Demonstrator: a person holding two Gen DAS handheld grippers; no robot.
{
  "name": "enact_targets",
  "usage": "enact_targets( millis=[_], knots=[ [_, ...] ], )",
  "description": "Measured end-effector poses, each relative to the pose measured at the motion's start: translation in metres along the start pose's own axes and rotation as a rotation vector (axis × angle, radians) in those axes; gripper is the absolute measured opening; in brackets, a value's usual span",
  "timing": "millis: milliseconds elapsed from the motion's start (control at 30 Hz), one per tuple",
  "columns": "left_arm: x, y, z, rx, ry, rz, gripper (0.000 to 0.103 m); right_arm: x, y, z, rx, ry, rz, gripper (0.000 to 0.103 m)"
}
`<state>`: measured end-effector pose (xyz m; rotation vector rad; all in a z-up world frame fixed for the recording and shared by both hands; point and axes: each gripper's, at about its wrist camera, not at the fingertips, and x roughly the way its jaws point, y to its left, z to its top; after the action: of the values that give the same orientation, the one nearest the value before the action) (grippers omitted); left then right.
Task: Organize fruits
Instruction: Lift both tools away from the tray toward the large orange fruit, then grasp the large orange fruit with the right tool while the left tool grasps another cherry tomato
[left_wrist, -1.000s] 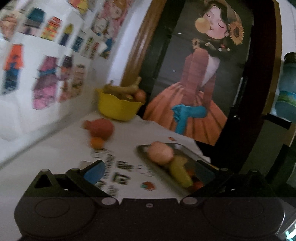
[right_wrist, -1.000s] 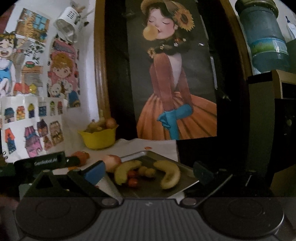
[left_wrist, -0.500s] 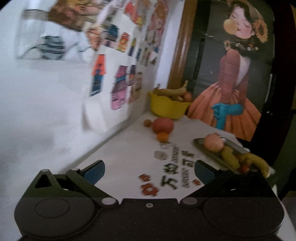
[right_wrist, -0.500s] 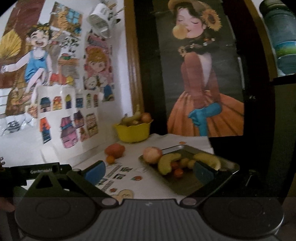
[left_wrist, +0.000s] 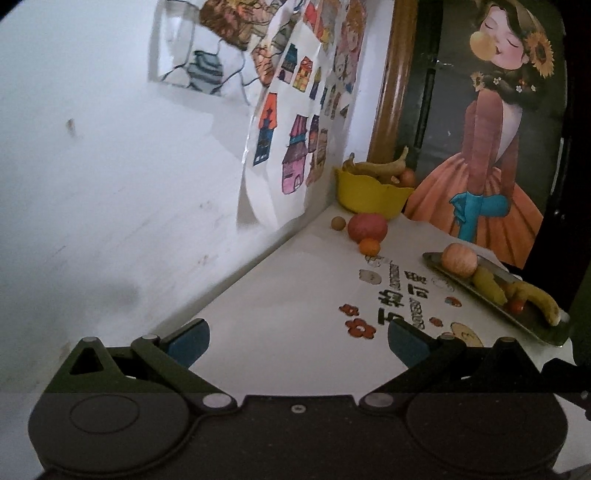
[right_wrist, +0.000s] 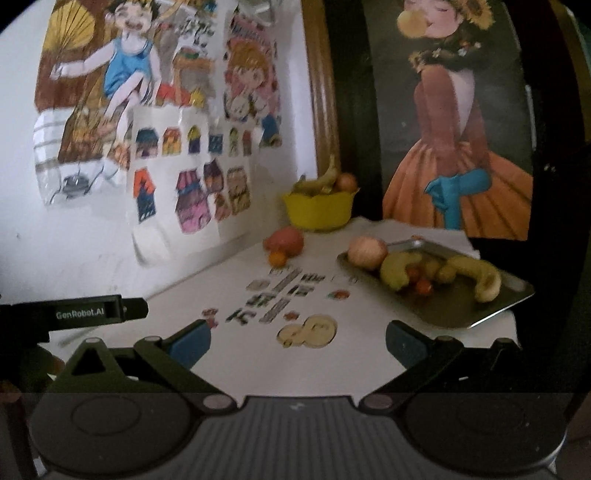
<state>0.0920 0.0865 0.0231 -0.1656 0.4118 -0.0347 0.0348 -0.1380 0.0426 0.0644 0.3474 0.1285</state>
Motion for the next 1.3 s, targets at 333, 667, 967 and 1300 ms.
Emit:
enact_targets(
  millis=[333,667,967,1300],
  knots=[
    [-0.005,0.001,0.003,0.023,0.009,0.007,0.102,0.006,0.008,-0.001,-0.029,0.055,0.048,0.103],
    [0.021,-0.026,0.041,0.063,0.007,-0.033,0.102,0.015,-0.012,0.067,-0.115,0.035,0.103,0.103],
    [0.075,-0.057,0.080,0.102,0.072,-0.022,0.102,0.046,-0.021,0.145,-0.298,0.053,0.075,0.103],
    [0.136,-0.083,0.101,0.205,0.119,-0.016,0.102,0.137,-0.029,0.202,-0.382,0.116,0.087,0.103]
  ],
)
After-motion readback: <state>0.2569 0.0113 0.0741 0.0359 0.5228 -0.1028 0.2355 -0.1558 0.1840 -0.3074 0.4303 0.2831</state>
